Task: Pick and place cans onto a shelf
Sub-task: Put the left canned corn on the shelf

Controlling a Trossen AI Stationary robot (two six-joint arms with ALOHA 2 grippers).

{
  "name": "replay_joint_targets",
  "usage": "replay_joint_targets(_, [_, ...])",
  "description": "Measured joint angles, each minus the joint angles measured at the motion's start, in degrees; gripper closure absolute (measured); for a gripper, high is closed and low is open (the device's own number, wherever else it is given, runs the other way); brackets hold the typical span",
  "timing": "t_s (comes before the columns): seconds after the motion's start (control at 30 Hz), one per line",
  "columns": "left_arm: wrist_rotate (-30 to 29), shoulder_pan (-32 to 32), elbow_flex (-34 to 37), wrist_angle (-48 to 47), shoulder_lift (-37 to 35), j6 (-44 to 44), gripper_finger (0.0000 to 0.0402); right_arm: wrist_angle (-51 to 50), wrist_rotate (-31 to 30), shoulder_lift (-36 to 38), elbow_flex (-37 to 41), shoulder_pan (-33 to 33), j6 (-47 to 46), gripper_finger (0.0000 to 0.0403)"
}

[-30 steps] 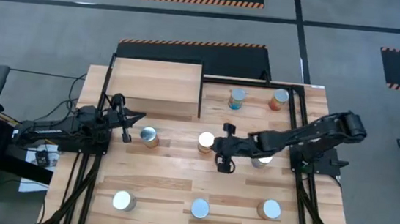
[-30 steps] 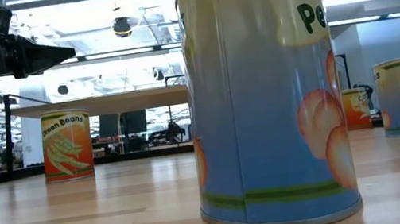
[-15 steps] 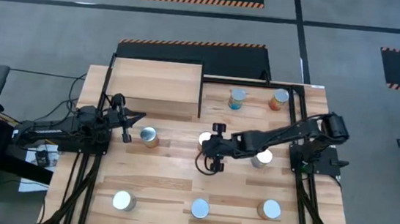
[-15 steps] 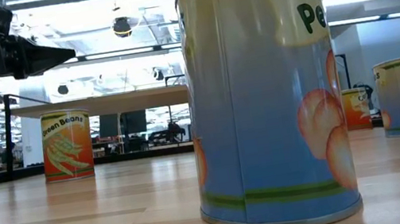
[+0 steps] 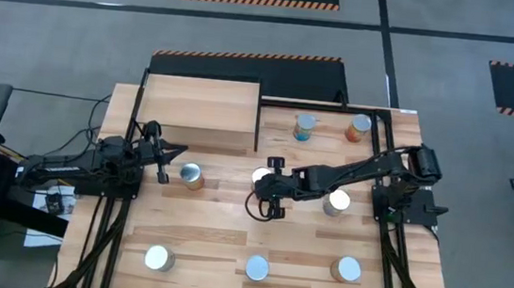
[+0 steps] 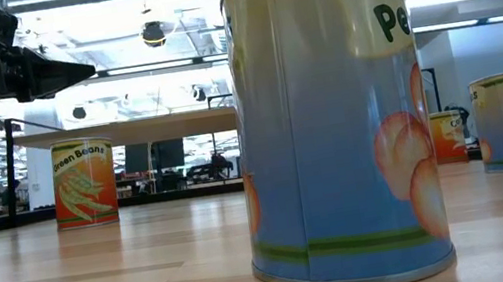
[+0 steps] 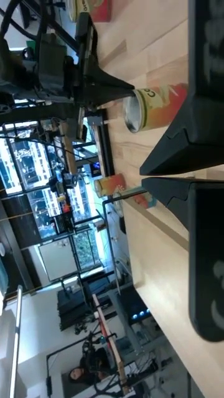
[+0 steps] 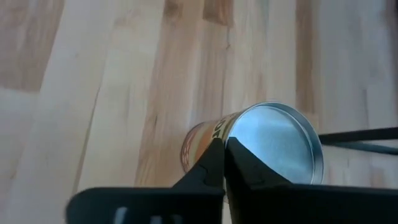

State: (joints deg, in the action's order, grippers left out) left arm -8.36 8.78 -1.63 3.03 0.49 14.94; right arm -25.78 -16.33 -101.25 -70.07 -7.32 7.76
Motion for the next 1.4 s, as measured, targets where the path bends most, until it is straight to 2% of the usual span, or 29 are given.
replay_joint_targets(0.27, [0.0,0.0,0.0,0.6,0.0,0.4,0.0393,-4.6,4.9,2.5,-7.3,0.0,4.1,0.0398])
replay_joint_targets(0.47, [-2.1,0.0,0.0,0.8,0.0,0.5,0.0393,-5.8,7.6,2.5,-18.5,2.3,10.4,0.0396])
replay_joint_targets(0.73, [-2.6,0.0,0.0,0.4,0.0,0.4,0.0393,-0.7,8.6,2.5,-29.6,13.7,21.9,0.0399])
replay_joint_targets(0.9, [-2.6,0.0,0.0,1.0,0.0,1.0,0.0393,3.9,14.9,2.6,-30.9,22.9,26.6,0.0399])
replay_joint_targets(1.07, [-2.6,0.0,0.0,2.7,0.0,3.4,0.0393,8.5,22.3,2.5,-30.9,30.0,27.3,0.0399])
replay_joint_targets(1.17, [-2.6,0.0,0.0,4.8,0.0,4.7,0.0393,10.2,24.4,0.5,-31.1,31.6,27.8,0.0399])
replay_joint_targets(1.23, [-2.6,0.0,0.0,5.9,0.0,5.5,0.0393,7.9,25.5,-1.4,-32.0,32.3,29.1,0.0399])
replay_joint_targets(1.4, [-2.5,0.0,0.0,6.3,0.0,6.4,0.0393,0.5,24.0,-7.5,-40.4,32.3,33.3,0.0399])
